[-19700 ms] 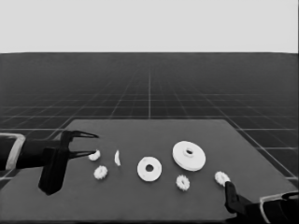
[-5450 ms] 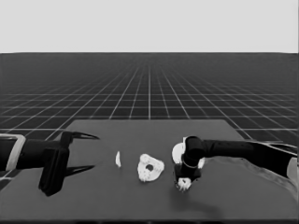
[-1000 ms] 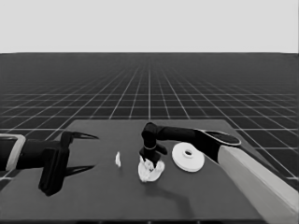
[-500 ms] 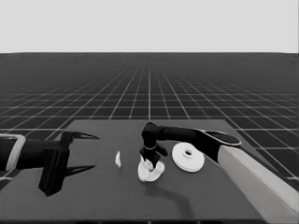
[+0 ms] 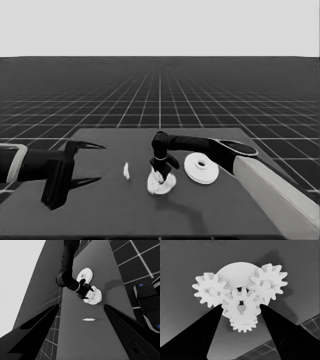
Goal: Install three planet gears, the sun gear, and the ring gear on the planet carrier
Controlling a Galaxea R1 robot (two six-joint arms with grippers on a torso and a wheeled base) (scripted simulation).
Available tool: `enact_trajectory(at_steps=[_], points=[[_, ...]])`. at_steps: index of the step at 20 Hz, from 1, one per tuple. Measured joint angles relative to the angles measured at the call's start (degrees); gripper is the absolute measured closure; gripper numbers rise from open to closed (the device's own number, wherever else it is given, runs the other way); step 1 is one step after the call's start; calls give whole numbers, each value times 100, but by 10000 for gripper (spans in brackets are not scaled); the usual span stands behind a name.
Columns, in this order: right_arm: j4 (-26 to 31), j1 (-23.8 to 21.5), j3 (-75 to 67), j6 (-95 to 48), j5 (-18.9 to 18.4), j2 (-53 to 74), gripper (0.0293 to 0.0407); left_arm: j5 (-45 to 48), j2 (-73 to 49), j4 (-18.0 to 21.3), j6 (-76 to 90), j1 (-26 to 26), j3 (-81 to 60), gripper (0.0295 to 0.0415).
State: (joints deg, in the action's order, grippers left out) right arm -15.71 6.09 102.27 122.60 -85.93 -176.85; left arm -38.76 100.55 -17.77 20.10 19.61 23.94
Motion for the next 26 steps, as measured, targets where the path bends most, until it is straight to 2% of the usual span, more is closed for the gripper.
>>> enact_trajectory(at_steps=[20,22,23,26], points=[[0,0,0,1200,0,0,390,0,0,0,0,0,0,326],[0,1,1,1257,0,0,331,0,0,0,0,0,0,326],[0,1,1,1269,1,0,320,0,0,0,0,0,0,326],[0,1,1,1283,1,0,315,0,0,0,0,0,0,326]])
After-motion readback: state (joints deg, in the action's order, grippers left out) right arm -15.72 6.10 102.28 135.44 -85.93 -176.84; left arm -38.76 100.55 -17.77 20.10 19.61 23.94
